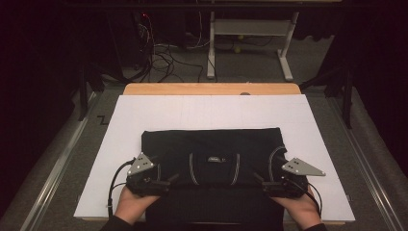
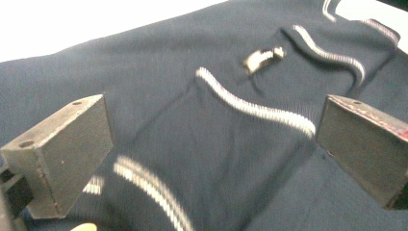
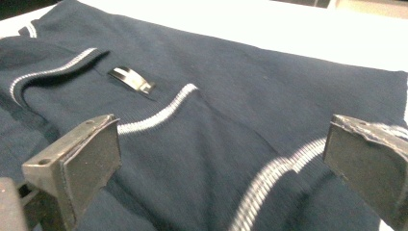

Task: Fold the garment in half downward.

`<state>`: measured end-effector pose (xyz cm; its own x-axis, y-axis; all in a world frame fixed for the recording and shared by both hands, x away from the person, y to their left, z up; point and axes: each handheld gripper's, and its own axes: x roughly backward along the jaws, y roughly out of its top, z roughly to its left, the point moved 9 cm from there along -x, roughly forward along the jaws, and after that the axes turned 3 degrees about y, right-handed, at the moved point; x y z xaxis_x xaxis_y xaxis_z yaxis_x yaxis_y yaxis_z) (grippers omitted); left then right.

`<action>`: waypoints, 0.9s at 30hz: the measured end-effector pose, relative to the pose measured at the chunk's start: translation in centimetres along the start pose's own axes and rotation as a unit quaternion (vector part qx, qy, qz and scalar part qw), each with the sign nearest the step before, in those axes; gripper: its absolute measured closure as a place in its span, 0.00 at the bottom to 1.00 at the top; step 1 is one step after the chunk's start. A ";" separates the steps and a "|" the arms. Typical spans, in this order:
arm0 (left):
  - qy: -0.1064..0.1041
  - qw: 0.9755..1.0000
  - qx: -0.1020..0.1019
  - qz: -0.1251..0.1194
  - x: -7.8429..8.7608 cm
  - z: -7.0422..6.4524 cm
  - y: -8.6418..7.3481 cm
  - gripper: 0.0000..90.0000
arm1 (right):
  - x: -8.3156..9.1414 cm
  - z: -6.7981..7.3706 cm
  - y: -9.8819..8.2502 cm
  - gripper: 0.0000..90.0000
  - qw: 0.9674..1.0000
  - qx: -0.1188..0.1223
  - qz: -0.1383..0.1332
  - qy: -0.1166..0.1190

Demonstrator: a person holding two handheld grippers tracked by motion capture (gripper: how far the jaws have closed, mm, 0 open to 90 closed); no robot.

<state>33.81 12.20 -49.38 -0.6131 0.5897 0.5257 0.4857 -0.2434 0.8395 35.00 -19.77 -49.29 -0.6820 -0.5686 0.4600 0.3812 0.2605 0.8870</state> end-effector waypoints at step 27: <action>-0.007 0.982 -0.031 0.184 -8.6 0.0 0.2 0.48 | -7.7 0.5 1.2 0.56 0.992 -0.003 0.126 0.022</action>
<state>39.17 7.12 -53.70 -0.3944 0.4640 0.7931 0.6336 -0.4879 0.6005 40.42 -14.66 -51.78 -0.5376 -0.5192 0.6644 0.5402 0.3930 0.7442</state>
